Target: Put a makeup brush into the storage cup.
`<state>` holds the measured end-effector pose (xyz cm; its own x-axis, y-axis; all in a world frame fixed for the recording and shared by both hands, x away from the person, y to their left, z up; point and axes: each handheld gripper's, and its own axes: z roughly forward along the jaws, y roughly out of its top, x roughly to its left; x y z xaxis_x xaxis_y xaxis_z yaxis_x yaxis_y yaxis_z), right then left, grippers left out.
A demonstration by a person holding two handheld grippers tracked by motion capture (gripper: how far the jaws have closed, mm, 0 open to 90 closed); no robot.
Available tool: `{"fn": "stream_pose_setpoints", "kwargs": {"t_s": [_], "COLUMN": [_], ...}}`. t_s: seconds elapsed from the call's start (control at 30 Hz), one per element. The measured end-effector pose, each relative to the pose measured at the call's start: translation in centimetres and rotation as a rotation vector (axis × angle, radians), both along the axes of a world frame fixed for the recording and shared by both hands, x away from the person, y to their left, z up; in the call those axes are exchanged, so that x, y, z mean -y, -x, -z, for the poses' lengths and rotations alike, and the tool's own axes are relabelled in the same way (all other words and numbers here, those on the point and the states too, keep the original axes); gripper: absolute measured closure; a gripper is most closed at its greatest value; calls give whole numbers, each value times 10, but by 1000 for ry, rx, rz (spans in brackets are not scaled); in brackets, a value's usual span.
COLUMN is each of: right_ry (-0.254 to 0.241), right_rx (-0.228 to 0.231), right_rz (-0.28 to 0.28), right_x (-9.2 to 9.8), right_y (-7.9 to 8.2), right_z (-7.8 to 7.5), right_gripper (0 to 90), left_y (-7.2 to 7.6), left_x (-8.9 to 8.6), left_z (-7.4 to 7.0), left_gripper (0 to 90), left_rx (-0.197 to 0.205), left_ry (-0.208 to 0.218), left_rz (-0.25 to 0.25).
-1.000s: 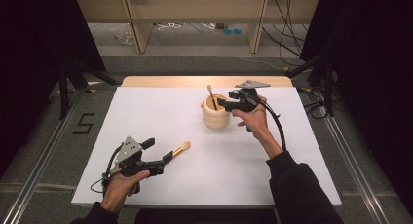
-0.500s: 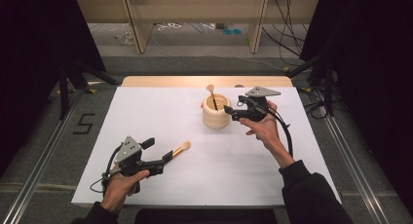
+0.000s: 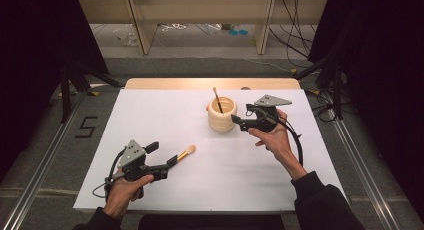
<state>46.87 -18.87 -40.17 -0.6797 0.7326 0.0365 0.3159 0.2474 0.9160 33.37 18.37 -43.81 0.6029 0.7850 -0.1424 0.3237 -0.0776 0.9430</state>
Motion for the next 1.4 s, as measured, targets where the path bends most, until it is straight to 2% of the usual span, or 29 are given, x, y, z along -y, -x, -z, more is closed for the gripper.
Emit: {"fn": "stream_pose_setpoints", "kwargs": {"t_s": [0.13,0.17,0.27,0.33,0.47,0.7,0.93,1.07,1.27,1.3,1.4], "right_ry": [-8,-21,-8,25,34,28,25,5,1,-5,-7], "right_rx": [-18,-34,-27,-22,-12,-16,-33,-25,-26,-24,-33], "right_rz": [-4,-6,-9,-9,-23,-24,-27,-27,-35,-32,-37], "right_x": [2,3,3,3,0,3,9,9,12,13,14], "right_y": [6,9,11,15,24,32,41,44,49,51,53], "right_z": [2,4,4,3,5,8,12,13,13,14,14], "right_gripper": [258,258,254,252,250,248,247,248,244,242,239], "left_y": [0,0,0,0,0,0,0,0,1,0,0], "left_x": [0,0,0,0,0,1,0,0,1,0,0], "left_z": [0,0,0,0,1,1,1,1,2,1,1], "left_gripper": [158,158,158,158,158,158,158,158,158,158,158], "left_rx": [-1,-1,-1,0,-2,-11,-5,-5,-18,-8,-9], "left_ry": [-2,-2,-4,-5,-5,3,-6,-6,1,-12,-12], "left_rz": [0,0,4,6,5,-2,2,1,-11,-3,-6]}}
